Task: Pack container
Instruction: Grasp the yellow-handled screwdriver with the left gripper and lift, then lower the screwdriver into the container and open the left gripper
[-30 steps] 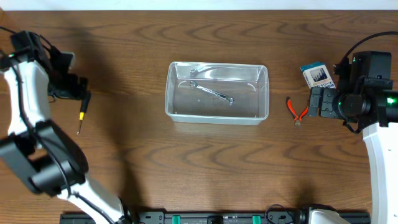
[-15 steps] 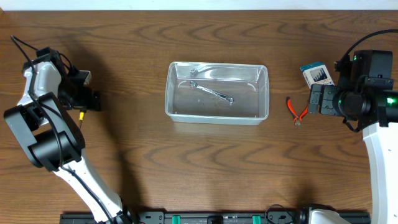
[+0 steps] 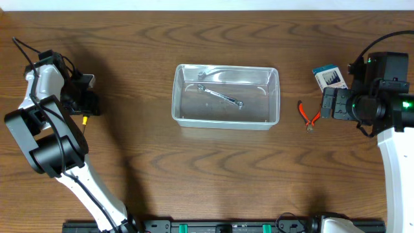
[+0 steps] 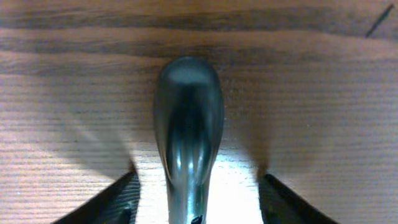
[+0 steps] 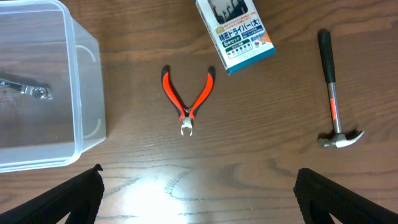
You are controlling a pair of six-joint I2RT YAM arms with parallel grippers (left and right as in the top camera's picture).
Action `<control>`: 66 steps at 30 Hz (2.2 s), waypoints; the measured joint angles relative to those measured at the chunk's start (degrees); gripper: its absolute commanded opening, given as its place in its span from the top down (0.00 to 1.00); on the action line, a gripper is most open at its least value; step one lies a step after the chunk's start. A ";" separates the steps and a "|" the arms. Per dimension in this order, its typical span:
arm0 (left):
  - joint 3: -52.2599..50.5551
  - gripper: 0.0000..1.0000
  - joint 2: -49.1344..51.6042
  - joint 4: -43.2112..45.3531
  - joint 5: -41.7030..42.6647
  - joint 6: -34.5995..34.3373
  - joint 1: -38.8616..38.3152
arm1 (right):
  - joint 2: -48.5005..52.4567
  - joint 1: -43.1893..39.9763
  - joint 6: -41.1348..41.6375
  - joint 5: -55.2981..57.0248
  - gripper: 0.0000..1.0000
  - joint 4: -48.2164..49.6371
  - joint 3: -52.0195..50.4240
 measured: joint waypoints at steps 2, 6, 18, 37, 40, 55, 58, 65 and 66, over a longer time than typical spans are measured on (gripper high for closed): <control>0.00 0.52 0.00 -0.15 0.02 0.13 0.00 | 0.00 0.00 0.00 0.00 0.01 -0.02 0.00; 0.00 0.59 0.02 -0.24 0.15 0.07 0.00 | 0.00 0.00 0.00 0.00 0.01 -0.11 0.00; 0.00 0.70 0.09 -0.26 0.15 0.09 0.00 | 0.00 0.00 0.00 0.00 0.01 -1.11 0.00; 0.04 0.94 0.09 0.83 0.22 0.26 0.00 | 0.00 0.00 0.00 0.00 0.01 -2.56 0.00; 0.04 0.94 0.09 0.92 0.20 0.26 0.00 | 0.00 0.00 0.00 0.00 0.01 -2.60 0.00; 4.57 0.94 -15.21 -8.50 0.42 0.33 -10.49 | 0.00 0.00 -0.02 0.00 0.01 0.13 0.00; 7.19 0.94 -24.65 -7.65 0.59 2.58 -18.62 | 0.00 0.00 0.00 0.00 0.01 1.11 0.00; 8.46 0.94 -31.01 -5.14 2.56 15.67 -40.50 | 0.00 0.00 -0.02 0.00 0.01 1.49 0.00; 8.44 0.94 -29.92 -4.42 2.95 17.79 -42.88 | 0.00 0.00 -0.02 0.00 0.01 1.49 0.00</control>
